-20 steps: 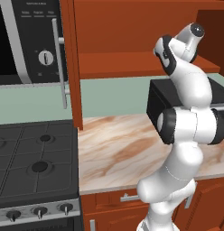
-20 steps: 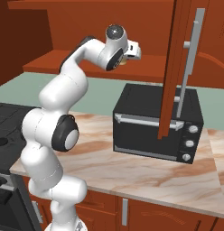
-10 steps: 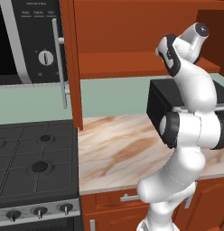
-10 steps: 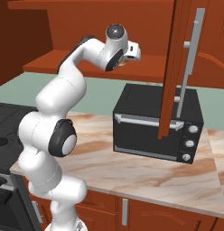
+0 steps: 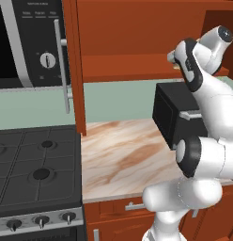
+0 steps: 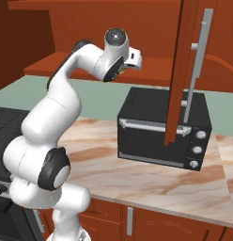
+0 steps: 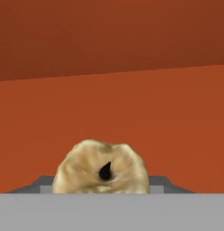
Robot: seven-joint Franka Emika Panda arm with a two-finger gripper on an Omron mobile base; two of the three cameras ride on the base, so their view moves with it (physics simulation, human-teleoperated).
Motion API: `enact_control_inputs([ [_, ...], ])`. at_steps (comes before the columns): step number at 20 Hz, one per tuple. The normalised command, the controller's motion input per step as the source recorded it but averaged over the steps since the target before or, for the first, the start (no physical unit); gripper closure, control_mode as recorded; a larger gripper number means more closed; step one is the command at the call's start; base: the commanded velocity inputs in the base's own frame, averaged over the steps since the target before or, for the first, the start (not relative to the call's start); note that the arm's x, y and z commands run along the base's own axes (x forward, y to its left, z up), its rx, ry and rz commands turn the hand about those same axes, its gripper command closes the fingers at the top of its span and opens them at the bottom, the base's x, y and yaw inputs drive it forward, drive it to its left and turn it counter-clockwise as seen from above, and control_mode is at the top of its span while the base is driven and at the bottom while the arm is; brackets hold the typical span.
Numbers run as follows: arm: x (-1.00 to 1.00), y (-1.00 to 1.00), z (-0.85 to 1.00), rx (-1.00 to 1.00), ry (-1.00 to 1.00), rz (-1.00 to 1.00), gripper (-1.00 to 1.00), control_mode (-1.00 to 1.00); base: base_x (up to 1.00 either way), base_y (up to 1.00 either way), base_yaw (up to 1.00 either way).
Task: Get the candle and the liquor from the cabinet and move them to the dining counter.
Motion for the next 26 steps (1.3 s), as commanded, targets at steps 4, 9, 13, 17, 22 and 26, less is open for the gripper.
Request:
enact_control_inputs([
  [4,-0.74,0.36,0.0,0.0,-0.06,0.0,1.0,-1.0,0.0,0.0,0.0],
  [9,-0.76,0.33,-0.01,0.0,-0.02,0.0,1.0,-1.0,0.0,0.0,0.0],
  [13,-0.75,0.32,-0.04,0.0,-0.01,0.0,1.0,-1.0,0.0,0.0,0.0],
  [17,-0.67,0.32,-0.03,0.0,0.0,0.0,1.0,-1.0,0.0,0.0,0.0],
  [22,-0.65,0.38,-0.16,0.0,0.0,0.0,1.0,-1.0,0.0,0.0,0.0],
  [26,-0.58,0.34,-0.21,-0.02,0.0,0.0,1.0,-1.0,0.0,0.0,0.0],
])
